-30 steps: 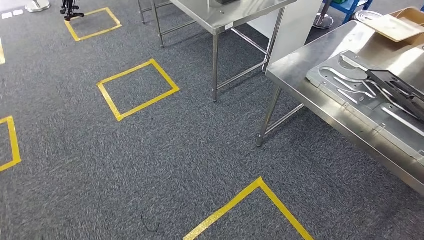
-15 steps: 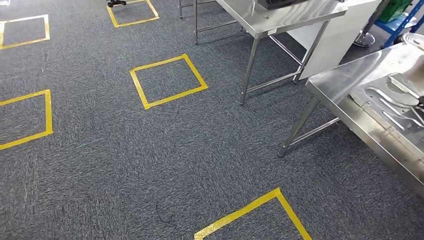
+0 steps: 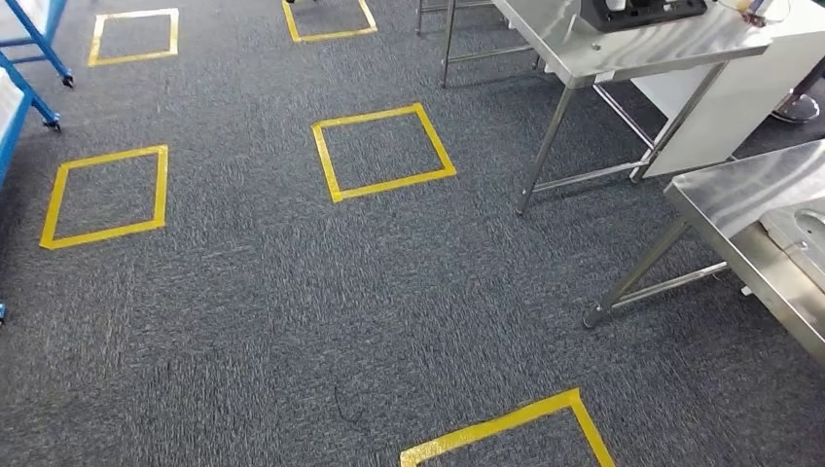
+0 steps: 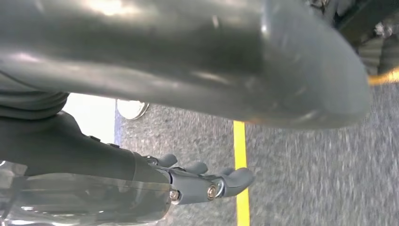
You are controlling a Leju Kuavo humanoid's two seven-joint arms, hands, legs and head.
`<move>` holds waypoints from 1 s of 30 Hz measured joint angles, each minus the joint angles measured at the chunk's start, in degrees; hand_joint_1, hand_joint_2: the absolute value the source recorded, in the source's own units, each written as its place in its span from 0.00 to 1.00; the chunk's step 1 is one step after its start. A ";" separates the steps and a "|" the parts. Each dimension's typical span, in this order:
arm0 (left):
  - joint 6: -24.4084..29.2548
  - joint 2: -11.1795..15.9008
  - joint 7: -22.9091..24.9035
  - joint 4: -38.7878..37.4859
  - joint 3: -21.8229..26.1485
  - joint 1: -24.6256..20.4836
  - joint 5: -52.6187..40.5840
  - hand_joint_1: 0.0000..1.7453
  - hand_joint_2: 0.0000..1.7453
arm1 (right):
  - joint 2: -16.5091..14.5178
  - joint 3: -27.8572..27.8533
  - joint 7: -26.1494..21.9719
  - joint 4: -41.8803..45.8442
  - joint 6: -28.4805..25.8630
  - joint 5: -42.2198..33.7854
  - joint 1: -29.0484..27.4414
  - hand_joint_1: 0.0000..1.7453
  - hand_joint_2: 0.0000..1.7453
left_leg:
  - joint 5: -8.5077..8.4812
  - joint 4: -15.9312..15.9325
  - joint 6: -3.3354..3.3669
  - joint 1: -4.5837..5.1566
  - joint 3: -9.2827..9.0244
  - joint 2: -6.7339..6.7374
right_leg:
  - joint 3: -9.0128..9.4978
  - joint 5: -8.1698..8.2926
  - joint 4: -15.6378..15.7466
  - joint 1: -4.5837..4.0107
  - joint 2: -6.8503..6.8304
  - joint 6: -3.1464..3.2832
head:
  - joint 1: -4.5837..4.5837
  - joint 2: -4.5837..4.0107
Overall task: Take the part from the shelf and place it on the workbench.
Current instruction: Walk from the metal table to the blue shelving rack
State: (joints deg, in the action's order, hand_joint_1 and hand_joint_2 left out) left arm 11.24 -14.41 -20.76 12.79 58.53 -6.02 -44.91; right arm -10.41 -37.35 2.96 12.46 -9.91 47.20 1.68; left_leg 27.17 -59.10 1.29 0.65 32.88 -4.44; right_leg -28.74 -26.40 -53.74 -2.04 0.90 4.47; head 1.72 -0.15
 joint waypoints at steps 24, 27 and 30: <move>6.38 0.43 -0.14 -0.01 -1.32 -0.66 -2.01 0.00 0.00 | -0.85 -1.06 0.35 -0.36 3.99 1.98 0.74 0.00 0.00 | -0.78 -0.88 -0.68 -1.43 1.19 2.20 | -3.97 -4.68 -9.72 1.86 -0.49 -3.49 | -0.07 0.00; 8.97 0.31 -0.65 0.02 -1.96 -0.98 -1.65 0.00 0.00 | -1.03 -1.18 -1.66 -0.37 4.35 1.88 1.34 0.00 0.00 | -1.02 -0.51 -1.28 -1.35 1.20 1.96 | -2.47 -3.22 -5.27 1.13 -0.24 -2.79 | -0.06 0.00; 7.90 2.15 -2.21 0.19 -1.86 -0.11 -0.47 0.00 0.00 | -1.27 -1.16 -4.73 -0.37 5.39 2.87 1.69 0.00 0.00 | -0.45 -1.01 -2.08 -1.35 1.27 2.42 | -1.84 -2.22 -3.81 1.36 -0.65 -2.33 | -0.05 0.00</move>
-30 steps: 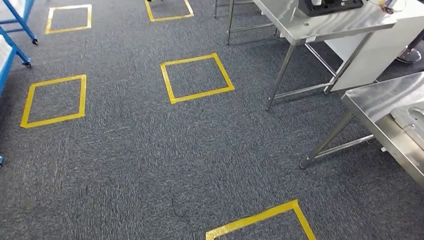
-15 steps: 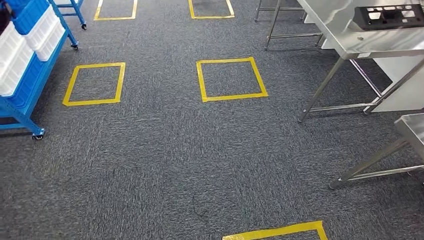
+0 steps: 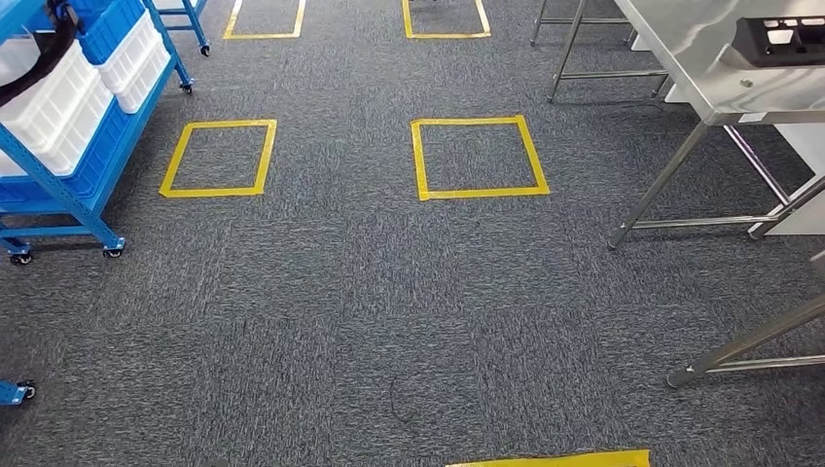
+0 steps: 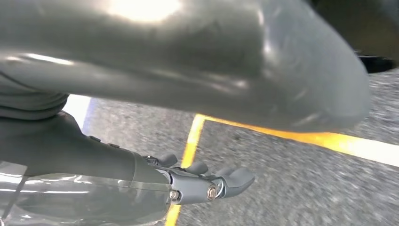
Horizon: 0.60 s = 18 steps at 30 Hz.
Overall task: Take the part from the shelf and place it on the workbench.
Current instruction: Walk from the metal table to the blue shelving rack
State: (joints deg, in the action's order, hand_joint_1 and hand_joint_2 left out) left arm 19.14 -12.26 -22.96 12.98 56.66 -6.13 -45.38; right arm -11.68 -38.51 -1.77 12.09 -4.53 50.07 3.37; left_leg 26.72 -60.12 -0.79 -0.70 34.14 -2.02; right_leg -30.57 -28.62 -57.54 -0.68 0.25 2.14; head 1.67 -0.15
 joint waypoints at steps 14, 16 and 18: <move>0.96 0.66 -1.97 1.05 -3.00 5.01 -7.56 0.00 0.00 | -0.21 2.09 -1.61 -0.27 -2.85 2.16 -0.58 0.00 0.00 | 0.38 1.86 1.34 0.30 -2.34 3.02 | 0.65 -0.89 -0.36 -0.61 -4.01 -0.81 | 0.11 0.00; 0.60 0.17 0.10 1.06 -2.96 4.03 -6.57 0.00 0.00 | -0.27 2.06 -0.11 -0.30 -2.90 2.38 -0.68 0.00 0.00 | -0.24 2.39 2.11 0.04 -2.29 2.14 | -0.34 -2.82 -2.77 -0.25 -2.57 -1.53 | 0.11 0.00; 0.25 0.04 1.72 1.07 -2.92 2.50 -6.03 0.00 0.00 | -0.34 1.96 1.34 -0.33 -2.87 2.23 -0.85 0.00 0.00 | -0.66 2.55 2.48 -0.01 -1.96 1.18 | -3.46 -6.68 -9.29 0.38 -0.83 -2.11 | 0.10 0.00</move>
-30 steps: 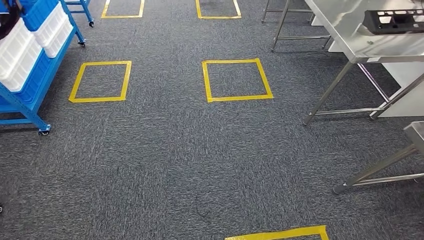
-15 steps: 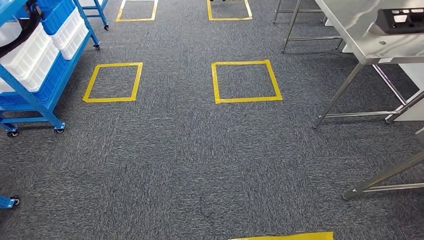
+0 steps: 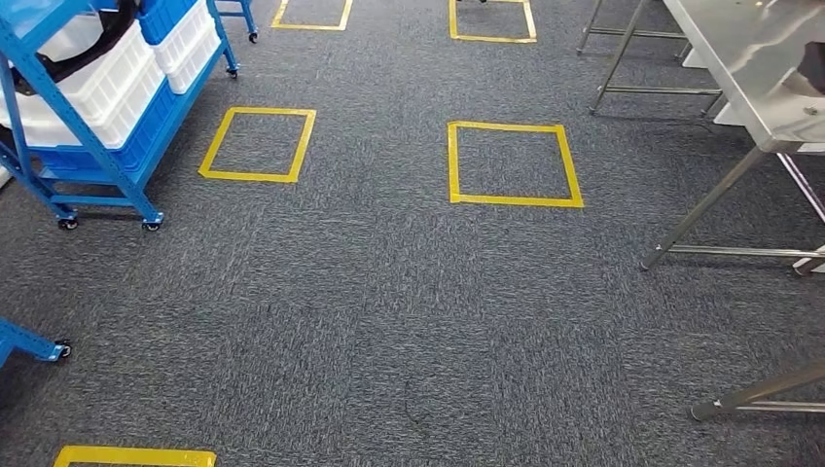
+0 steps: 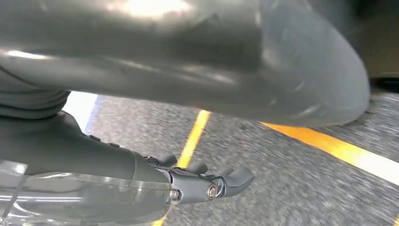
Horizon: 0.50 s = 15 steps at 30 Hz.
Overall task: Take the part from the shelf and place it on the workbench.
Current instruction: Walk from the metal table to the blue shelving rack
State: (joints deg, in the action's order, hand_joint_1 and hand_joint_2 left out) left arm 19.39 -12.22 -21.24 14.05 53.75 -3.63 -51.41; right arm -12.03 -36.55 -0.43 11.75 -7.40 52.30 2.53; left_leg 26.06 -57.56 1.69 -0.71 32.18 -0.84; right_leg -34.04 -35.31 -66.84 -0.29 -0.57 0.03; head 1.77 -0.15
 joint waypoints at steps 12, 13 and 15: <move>-0.85 -0.98 1.05 -0.02 0.85 -2.88 2.88 0.00 0.00 | -0.42 -1.14 4.60 -0.39 0.78 -0.28 -0.36 0.00 0.00 | -0.43 -0.87 -3.56 -0.86 1.60 -5.00 | 3.49 6.30 8.63 1.55 2.56 0.30 | 0.01 0.00; -0.91 -0.99 0.97 -0.02 0.97 -2.93 3.09 0.00 0.00 | -0.44 -1.21 4.64 -0.39 0.63 -0.28 -0.39 0.00 0.00 | 0.52 -2.17 -3.68 -0.88 2.22 -3.73 | 3.53 6.53 8.90 1.47 1.87 0.92 | 0.02 0.00; -1.08 -1.01 0.76 -0.02 1.17 -3.12 3.42 0.00 0.00 | -0.46 -1.38 4.55 -0.39 0.31 -0.30 -0.61 0.00 0.00 | 4.35 -8.45 -3.66 -0.77 4.93 -0.71 | 3.47 6.70 9.15 1.06 0.34 1.76 | 0.02 0.00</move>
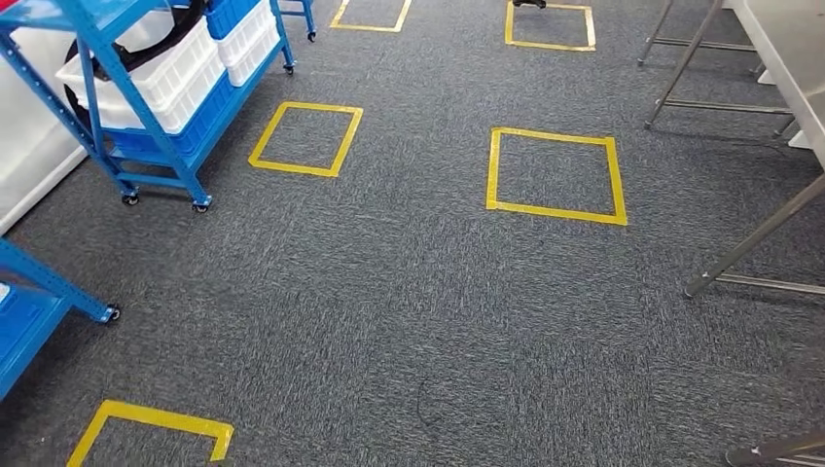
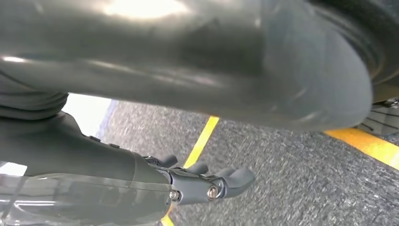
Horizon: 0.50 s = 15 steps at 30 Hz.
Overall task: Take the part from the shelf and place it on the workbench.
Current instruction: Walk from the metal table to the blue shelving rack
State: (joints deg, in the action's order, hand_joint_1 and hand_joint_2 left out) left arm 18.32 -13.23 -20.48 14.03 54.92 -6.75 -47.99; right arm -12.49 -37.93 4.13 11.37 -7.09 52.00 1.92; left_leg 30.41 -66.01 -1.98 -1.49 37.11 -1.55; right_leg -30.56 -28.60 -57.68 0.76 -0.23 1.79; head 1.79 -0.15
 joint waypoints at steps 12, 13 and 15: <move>-8.79 4.76 -5.15 0.06 1.22 3.68 1.21 0.00 0.00 | 0.86 -0.95 -3.01 0.00 0.89 0.35 -0.09 0.00 0.00 | -3.07 8.25 2.53 1.22 -6.07 4.54 | 0.50 -1.15 -0.73 -1.51 -6.68 -0.91 | -0.01 0.00; -9.22 5.22 -5.14 0.10 1.31 3.91 1.20 0.00 0.00 | 0.97 -0.99 -3.11 0.00 0.88 0.35 -0.12 0.00 0.00 | -3.47 8.65 2.83 1.03 -6.14 3.79 | 0.22 -2.02 -1.63 -1.36 -5.42 -1.27 | -0.01 0.00; -10.65 6.22 -5.03 0.25 1.52 4.12 1.10 0.00 0.00 | 1.26 -1.11 -3.33 0.00 0.88 0.35 -0.26 0.00 0.00 | -4.09 9.12 3.26 0.80 -6.01 2.36 | -2.04 -5.46 -6.85 -0.80 -1.72 -1.87 | -0.02 0.00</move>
State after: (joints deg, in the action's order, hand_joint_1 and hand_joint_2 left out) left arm 7.66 -7.01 -25.51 14.28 56.44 -2.63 -46.88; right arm -11.22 -39.04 0.80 11.37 -6.21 52.35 1.66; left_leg 26.32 -56.89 1.28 -0.69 31.10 0.80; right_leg -32.60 -34.06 -64.53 -0.03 -1.95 -0.08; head 1.77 -0.15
